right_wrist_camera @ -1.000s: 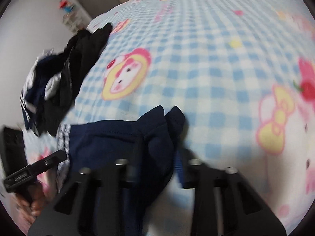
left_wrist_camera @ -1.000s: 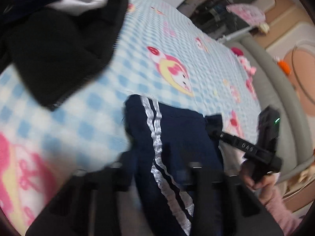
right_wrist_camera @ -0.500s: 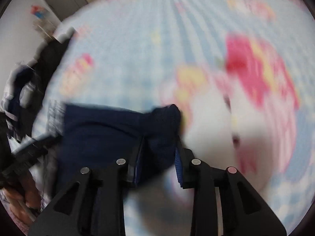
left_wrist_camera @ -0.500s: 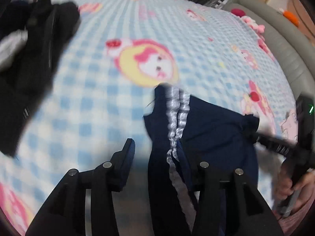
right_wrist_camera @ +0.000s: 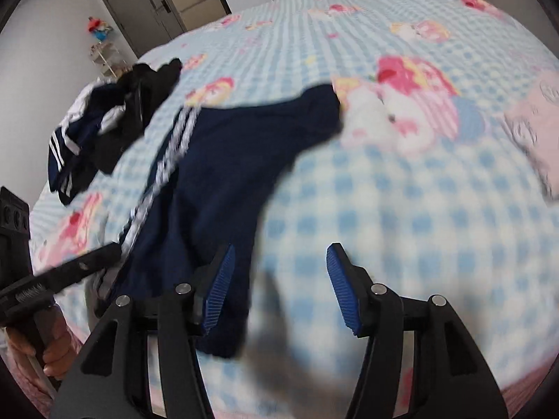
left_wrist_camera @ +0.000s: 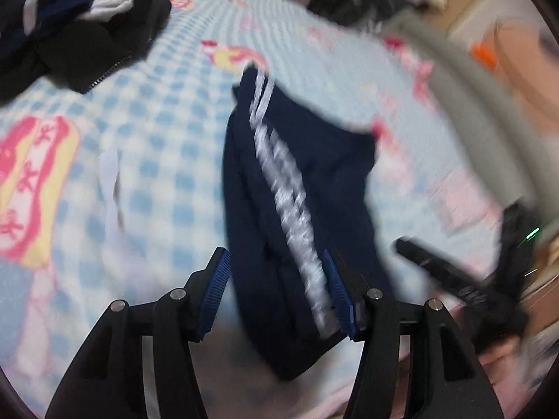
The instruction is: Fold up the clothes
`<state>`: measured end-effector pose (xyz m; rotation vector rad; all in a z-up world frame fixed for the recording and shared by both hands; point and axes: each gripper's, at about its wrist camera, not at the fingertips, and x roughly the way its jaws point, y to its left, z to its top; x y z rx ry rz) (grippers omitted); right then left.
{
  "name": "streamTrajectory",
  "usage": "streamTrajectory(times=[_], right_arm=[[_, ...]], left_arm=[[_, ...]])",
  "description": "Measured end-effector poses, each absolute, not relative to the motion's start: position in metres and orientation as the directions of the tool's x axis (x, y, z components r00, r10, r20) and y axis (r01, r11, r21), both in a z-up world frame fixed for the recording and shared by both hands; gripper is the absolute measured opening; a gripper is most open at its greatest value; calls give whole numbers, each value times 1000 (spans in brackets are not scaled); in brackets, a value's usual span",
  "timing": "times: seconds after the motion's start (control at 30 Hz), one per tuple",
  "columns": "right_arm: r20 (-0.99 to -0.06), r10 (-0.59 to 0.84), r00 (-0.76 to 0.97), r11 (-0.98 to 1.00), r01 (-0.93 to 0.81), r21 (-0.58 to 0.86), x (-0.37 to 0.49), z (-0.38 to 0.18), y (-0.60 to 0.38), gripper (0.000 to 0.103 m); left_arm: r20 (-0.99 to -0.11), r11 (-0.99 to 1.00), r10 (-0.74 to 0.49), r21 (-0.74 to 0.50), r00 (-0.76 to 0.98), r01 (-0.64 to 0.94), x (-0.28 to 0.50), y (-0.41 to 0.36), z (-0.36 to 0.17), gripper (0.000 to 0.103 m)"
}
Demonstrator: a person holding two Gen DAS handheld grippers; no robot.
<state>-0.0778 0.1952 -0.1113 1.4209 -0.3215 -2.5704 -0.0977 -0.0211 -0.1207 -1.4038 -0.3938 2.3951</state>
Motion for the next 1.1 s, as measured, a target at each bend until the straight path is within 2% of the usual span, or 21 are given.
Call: streamTrajectory(times=[0.17, 0.27, 0.37, 0.53, 0.6, 0.67, 0.83, 0.97, 1.1], right_arm=[[-807, -306, -505, -947, 75, 312, -63, -116, 197, 59], [-791, -336, -511, -934, 72, 350, -56, -119, 196, 67], [-783, -352, -513, -924, 60, 377, -54, -125, 191, 67], [-828, -238, -508, -971, 106, 215, -49, -125, 177, 65], [-819, -242, -520, -968, 74, 239, -46, -119, 180, 65], [-799, -272, -536, -961, 103, 258, -43, -108, 171, 65], [-824, -206, -527, -976, 167, 137, -44, -108, 151, 65], [-837, -244, -490, -970, 127, 209, -44, -120, 174, 65], [-776, -298, -556, -950, 99, 295, -30, -103, 201, 65]], left_arm=[[-760, -878, 471, -454, -448, -152, -85, -19, -121, 58], [-744, -855, 505, -498, -438, -142, -80, -12, -127, 61], [-786, -900, 431, -412, -443, -144, -74, 1, -131, 61], [-792, -919, 389, -372, -470, -134, -70, -2, -121, 61], [-777, -909, 409, -391, -478, -143, -66, -6, -114, 61], [-732, -865, 497, -459, -467, -201, -59, -3, -107, 62], [-797, -922, 387, -336, -463, -192, -58, 10, -117, 63], [-819, -935, 355, -320, -451, -155, -59, -1, -124, 63], [-750, -893, 435, -432, -499, -129, -56, -17, -113, 63]])
